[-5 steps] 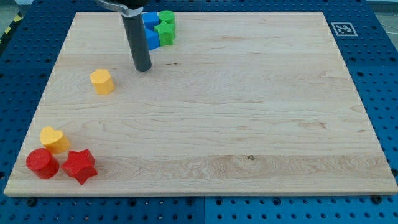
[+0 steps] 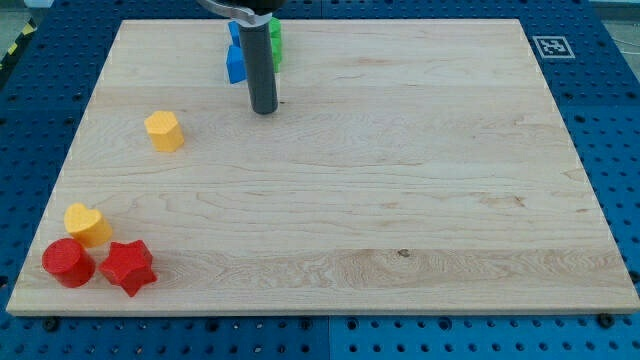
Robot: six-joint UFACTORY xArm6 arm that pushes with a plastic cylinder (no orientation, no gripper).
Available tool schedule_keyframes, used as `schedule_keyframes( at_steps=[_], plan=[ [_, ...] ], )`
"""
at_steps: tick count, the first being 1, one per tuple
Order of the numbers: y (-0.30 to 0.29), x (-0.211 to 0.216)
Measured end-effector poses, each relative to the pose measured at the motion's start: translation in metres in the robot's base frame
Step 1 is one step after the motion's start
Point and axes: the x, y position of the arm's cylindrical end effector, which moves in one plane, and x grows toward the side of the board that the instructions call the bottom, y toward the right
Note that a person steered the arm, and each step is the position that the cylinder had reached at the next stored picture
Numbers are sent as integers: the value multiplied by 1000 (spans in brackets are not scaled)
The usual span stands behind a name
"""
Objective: Point your arm at the bottom right of the green star
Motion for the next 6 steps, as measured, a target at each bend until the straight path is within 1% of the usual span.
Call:
schedule_keyframes(
  at_steps=[6],
  plan=[
    [57, 0]
  ],
)
